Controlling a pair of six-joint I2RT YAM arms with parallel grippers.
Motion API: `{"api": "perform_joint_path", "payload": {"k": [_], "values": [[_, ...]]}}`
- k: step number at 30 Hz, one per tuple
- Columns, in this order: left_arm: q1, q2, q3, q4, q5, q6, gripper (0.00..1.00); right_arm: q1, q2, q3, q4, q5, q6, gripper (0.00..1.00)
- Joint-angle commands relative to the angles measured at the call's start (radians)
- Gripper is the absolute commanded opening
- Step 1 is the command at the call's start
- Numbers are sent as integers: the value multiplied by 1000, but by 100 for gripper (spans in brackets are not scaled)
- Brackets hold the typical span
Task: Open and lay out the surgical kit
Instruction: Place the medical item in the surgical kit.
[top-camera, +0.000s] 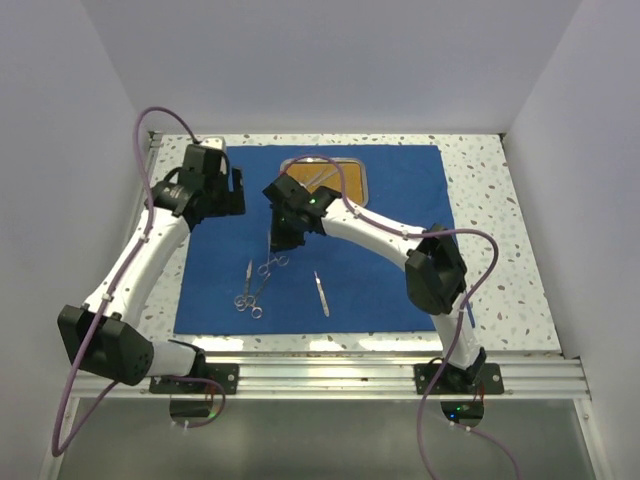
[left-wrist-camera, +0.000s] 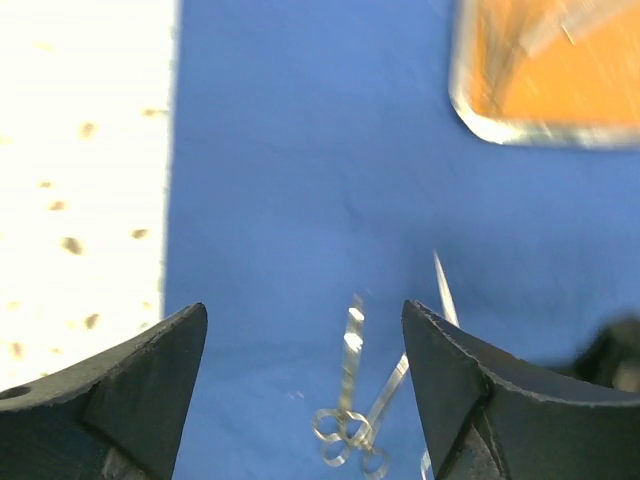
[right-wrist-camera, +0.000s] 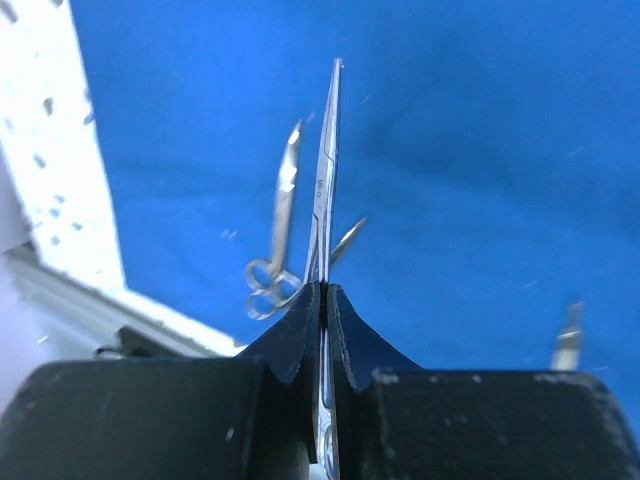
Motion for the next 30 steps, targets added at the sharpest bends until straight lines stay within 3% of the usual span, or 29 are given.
{"api": "perform_joint_path", "payload": {"k": [1,14,24,26,27,30], "values": [[71,-38,74,46,-130,-11,83,-14,-6,-14,61,-62,119,0],[104,-110,-36,152,-113,-5,84,122,46,-98,96,-100,303,0],[105,-120,-64,162,-74,1,83,156,195,-16,135,-186,300,2],[105,-122,-62,160,-67,1,83,158,203,1,127,-191,281,19],[104,-123,-61,159,-64,1,83,156,195,3,130,-192,273,38],[105,-123,-55,152,-61,1,83,156,154,15,112,-195,245,57]]}}
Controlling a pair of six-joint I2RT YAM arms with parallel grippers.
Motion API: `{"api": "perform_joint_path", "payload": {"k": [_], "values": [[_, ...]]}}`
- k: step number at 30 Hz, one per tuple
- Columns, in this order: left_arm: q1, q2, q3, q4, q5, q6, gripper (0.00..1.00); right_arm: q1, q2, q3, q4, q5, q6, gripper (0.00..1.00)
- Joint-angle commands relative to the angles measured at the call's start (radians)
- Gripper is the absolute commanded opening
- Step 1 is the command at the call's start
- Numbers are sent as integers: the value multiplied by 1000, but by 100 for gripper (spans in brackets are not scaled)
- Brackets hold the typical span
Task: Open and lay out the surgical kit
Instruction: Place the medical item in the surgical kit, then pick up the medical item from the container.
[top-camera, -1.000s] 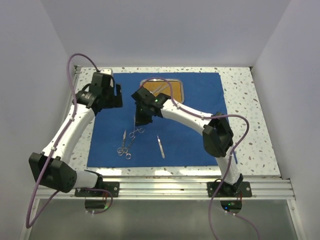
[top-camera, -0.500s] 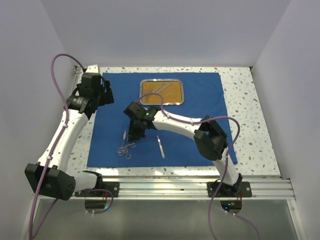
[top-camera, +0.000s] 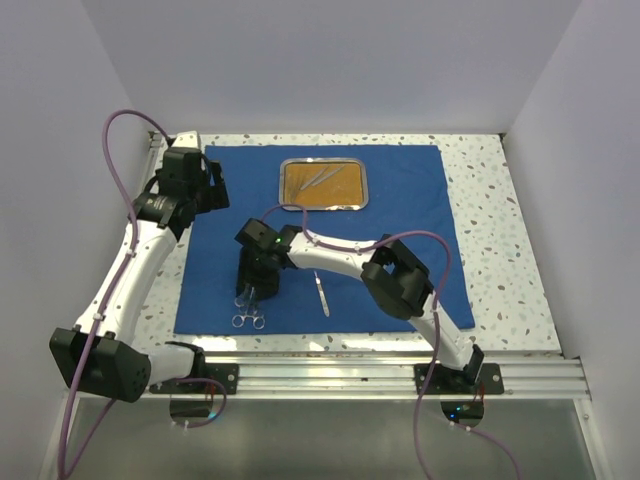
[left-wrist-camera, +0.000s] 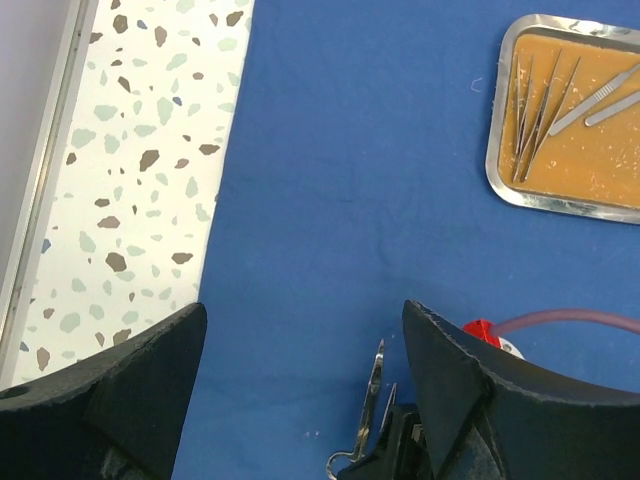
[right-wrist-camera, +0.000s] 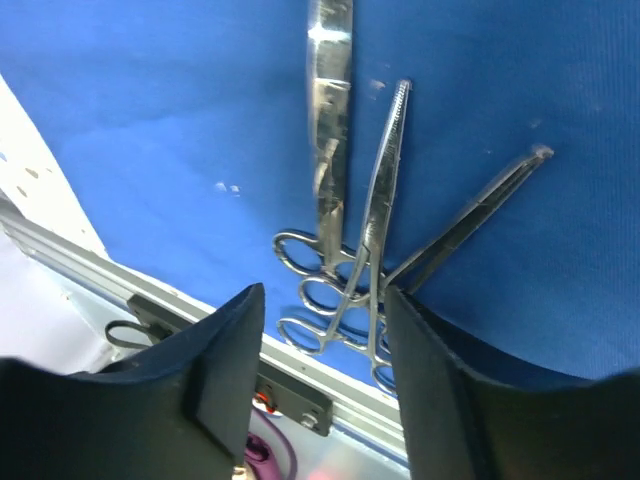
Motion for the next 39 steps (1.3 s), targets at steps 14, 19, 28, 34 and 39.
{"api": "perform_joint_path", "payload": {"k": [14,19,28,34,39], "values": [[7,-2,35,96,130,48,80,-196,-373,110,-226,214,-300,59],[6,61,57,196,320,85,80,-342,-367,146,-284,248,-378,59],[-106,423,364,322,486,180,79,-460,-387,151,-355,289,-493,59],[-172,751,673,322,489,196,79,-494,-531,-34,-349,327,-524,59],[-218,991,831,354,526,208,79,-533,-651,-195,-347,347,-534,59]]}}
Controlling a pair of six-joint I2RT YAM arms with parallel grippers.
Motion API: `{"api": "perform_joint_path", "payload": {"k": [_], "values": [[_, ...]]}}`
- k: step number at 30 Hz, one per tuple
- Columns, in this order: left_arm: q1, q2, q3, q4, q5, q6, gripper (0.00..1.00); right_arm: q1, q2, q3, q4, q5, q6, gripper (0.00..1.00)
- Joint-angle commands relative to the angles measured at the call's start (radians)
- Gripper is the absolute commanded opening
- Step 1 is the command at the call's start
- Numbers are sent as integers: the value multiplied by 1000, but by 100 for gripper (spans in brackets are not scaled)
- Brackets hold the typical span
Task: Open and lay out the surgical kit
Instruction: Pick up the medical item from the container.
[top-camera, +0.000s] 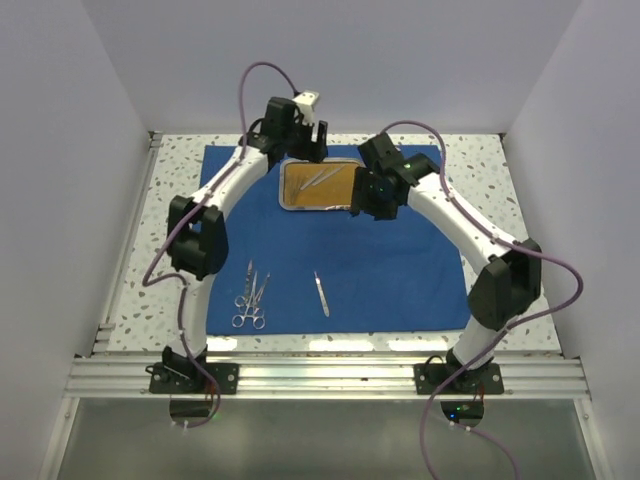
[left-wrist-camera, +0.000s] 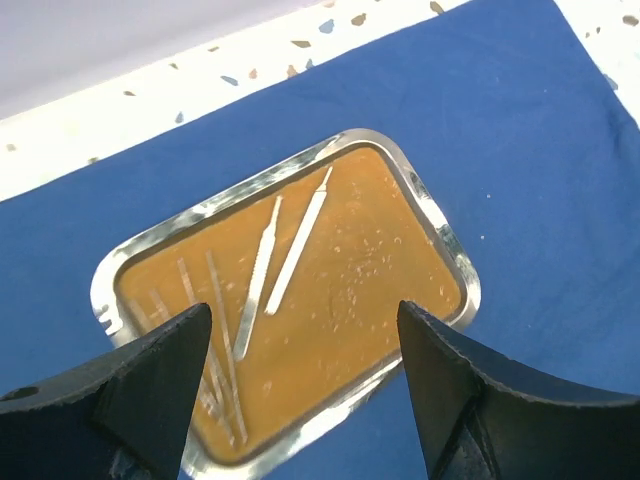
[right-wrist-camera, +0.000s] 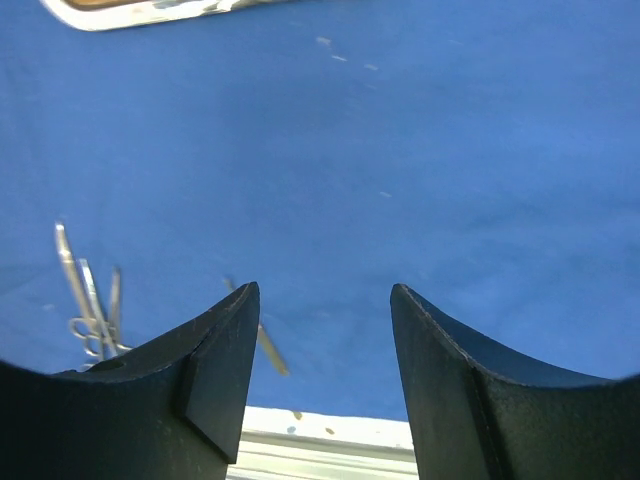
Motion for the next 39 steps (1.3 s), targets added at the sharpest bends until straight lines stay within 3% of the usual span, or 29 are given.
{"api": "perform_joint_path", "payload": {"k": [1,10,15,31,39], "values": [[-32,144,130,50,43,28,79,-32,-128,-76,-10,42,-33,59],[-103,307,184,230,-11,-7,79,-75,-252,-190,-70,33,-73,59],[-131,411,312,228,-69,5,80,-77,-258,-222,-73,-1,-69,58],[-108,578,423,245,-186,-62,85,-83,-189,-221,-68,-42,-102,57],[-72,548,412,60,-187,-47,58,-94,-123,-181,-51,-59,-99,56]]}}
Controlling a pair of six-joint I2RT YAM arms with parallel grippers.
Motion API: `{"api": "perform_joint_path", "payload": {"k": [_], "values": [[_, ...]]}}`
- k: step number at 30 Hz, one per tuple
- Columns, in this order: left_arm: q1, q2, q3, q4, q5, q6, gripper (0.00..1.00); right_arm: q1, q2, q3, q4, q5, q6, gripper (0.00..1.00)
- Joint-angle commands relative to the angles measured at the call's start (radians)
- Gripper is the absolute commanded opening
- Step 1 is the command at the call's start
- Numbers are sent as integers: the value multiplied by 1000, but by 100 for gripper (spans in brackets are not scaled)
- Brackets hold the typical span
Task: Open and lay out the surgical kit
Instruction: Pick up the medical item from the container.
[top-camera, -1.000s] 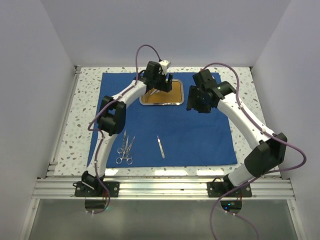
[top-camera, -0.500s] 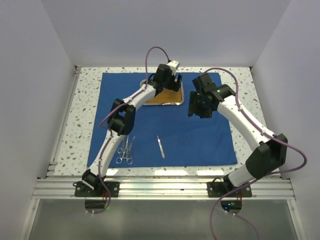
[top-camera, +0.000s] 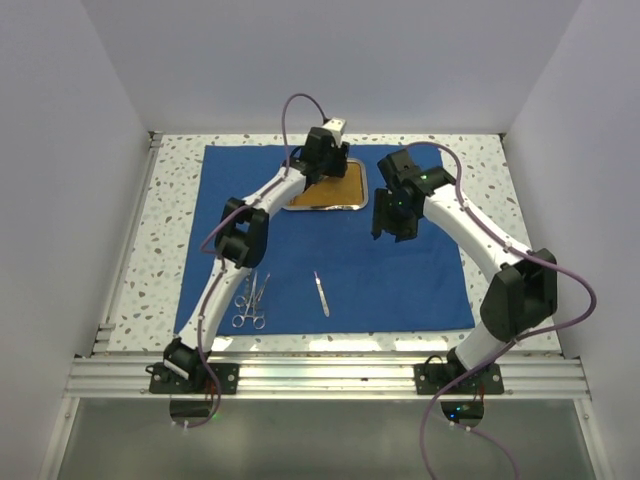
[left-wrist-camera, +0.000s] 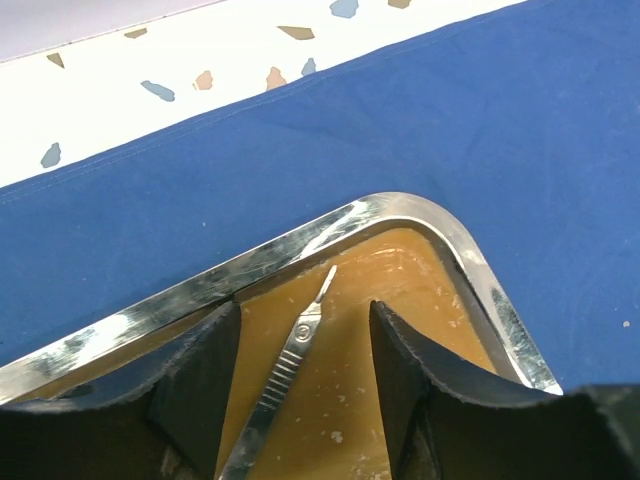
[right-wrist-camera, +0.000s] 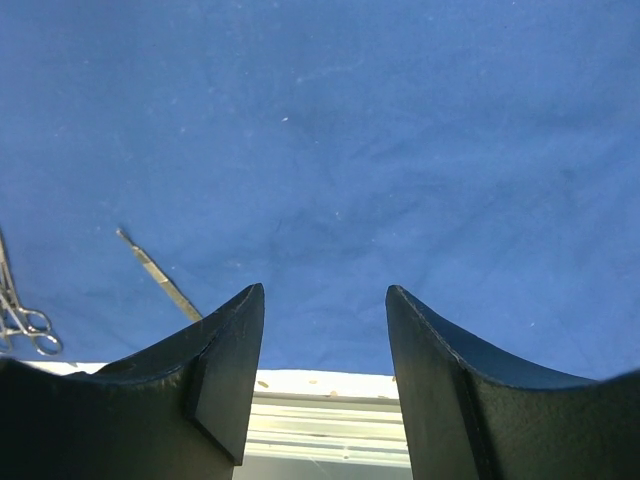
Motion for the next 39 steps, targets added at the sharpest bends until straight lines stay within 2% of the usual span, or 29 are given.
{"api": "perform_joint_path", "payload": {"k": [1,3,7,8,11,15,20,28,30,31,32,39], "values": [[28,-17,15,-157,-26,41,57,-9,23,47,17,-24,-16,56],[29,-26,-8,-209,-20,119,55,-11,31,49,30,-33,-7,56],[17,-112,-135,-203,66,211,56,-12,42,28,55,-58,8,56],[9,-114,-137,-217,38,266,56,-14,43,24,60,-68,16,55],[-8,-115,-159,-255,-12,306,54,-12,43,12,67,-81,31,55],[-3,-92,-137,-329,-167,296,44,-14,23,-6,73,-81,42,54],[41,-62,-102,-404,-165,225,20,-12,-9,-41,78,-70,50,55],[83,-25,-86,-453,-60,185,19,-14,-24,-65,81,-73,51,54],[81,-17,-91,-464,-63,204,13,-15,-24,-60,81,-70,43,54],[81,-19,-94,-469,-71,207,2,-15,-24,-58,83,-70,40,54],[81,-17,-96,-472,-76,210,0,-17,-17,-58,81,-73,39,54],[75,-62,-94,-438,-4,173,0,-22,19,-26,80,-82,22,54]]}}
